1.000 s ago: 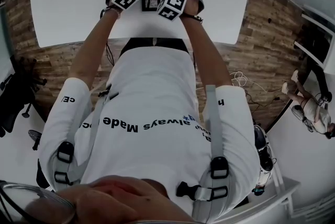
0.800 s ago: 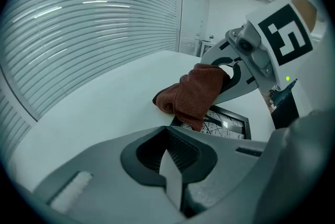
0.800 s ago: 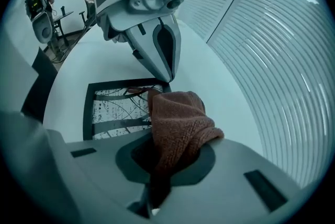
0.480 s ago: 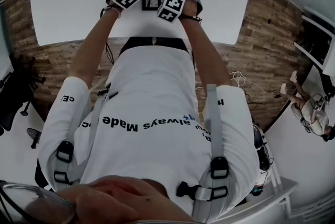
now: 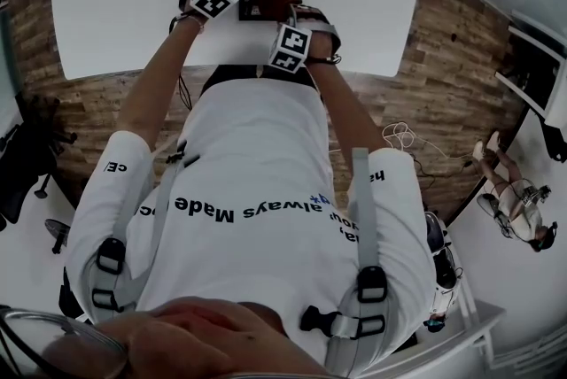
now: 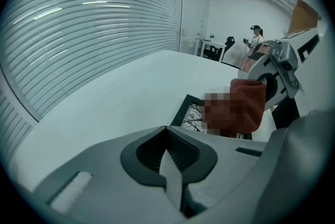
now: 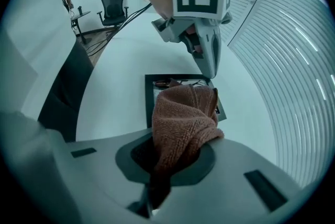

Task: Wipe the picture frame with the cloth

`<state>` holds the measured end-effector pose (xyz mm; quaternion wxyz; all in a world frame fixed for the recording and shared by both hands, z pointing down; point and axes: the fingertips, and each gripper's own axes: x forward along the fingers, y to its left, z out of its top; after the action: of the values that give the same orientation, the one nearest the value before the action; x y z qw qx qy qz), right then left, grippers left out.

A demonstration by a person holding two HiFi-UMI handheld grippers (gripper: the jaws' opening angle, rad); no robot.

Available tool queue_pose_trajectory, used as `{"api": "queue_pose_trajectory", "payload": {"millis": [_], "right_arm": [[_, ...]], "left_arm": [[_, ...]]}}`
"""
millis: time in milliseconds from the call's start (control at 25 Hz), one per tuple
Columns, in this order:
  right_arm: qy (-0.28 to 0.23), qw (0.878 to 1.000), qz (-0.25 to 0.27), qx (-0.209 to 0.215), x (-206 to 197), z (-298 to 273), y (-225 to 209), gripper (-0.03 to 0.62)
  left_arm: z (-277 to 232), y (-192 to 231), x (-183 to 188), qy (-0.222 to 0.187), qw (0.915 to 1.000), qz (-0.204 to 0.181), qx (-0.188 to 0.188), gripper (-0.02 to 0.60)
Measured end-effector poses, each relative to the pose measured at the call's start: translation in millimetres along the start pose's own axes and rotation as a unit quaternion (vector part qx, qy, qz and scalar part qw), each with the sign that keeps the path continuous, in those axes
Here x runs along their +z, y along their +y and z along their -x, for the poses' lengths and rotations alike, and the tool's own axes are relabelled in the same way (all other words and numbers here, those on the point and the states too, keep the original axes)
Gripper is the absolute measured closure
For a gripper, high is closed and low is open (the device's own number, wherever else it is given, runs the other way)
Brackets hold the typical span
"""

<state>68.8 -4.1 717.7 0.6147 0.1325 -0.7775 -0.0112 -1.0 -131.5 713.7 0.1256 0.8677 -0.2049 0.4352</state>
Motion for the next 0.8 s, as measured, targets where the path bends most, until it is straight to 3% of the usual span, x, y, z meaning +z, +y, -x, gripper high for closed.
{"api": "queue_pose_trajectory", "payload": {"millis": [440, 640, 800], "right_arm": [[0.002, 0.999, 0.001, 0.043, -7, 18, 53, 0.574], [-0.059, 0.994, -0.097, 0.003, 9, 68, 3, 0.574], [-0.140, 0.968, -0.207, -0.022, 22, 111, -52, 0.574]], "left_arm": [[-1, 1, 0, 0.002, 1.0000, 0.004, -0.003, 0.578], [1, 1, 1, 0.002, 0.9998, 0.018, -0.003, 0.578], [31, 10, 24, -0.063, 0.9940, 0.084, 0.030, 0.578]]}}
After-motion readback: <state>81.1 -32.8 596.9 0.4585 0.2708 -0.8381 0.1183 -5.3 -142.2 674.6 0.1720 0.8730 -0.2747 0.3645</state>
